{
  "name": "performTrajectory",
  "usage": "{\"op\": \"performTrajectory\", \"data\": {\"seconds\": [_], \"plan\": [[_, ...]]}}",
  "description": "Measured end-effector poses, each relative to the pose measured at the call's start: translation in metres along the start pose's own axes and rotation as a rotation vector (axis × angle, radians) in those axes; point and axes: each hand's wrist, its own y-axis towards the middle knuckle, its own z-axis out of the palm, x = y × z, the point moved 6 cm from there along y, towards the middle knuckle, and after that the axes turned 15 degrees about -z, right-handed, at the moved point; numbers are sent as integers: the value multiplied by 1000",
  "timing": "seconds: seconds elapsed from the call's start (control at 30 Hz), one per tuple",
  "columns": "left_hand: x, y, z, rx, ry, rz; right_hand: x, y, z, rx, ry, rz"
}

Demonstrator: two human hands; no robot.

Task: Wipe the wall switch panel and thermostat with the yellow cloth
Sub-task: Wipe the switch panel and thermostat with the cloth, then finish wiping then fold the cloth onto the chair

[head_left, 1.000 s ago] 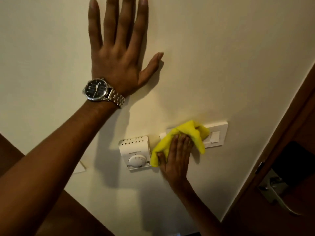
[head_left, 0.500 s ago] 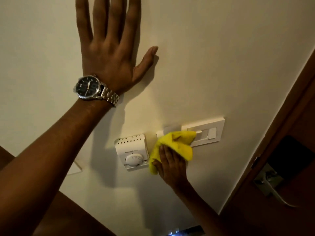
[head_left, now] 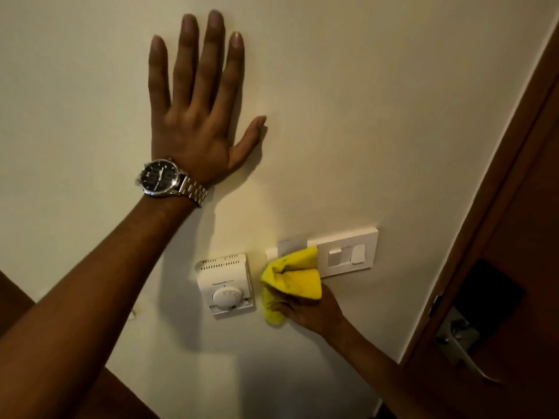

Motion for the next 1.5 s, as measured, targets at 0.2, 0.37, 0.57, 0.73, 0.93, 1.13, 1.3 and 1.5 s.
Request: {"op": "performTrajectory", "data": {"seconds": [0.2,0.37,0.57,0.73,0.93,1.13,1.3,1.5], "plan": [[2,0,5,10,-14,12,0,-9,5,-113,-876,-260],[-9,4,-3,157,18,-27,17,-48,12,-30,-871,-196],[-47,-152,-62,332,-296,-377,49,-29,-65,-450,-761,15],[-74,-364,-96,962,-529,-850,52,-19,-70,-189,-1005,-200],[-48,-450,-101,1369,-661,-925,59,-52,35,477,-552,-263],[66,-620,-209,1653,-746,-1402,26,-131,207,847,154,377],[173,-784,-345,1570,-364,-1976,46,-239,431,1102,392,399],[235,-943,-444,1693,58,-1797,82,-384,635,1402,204,25]]}}
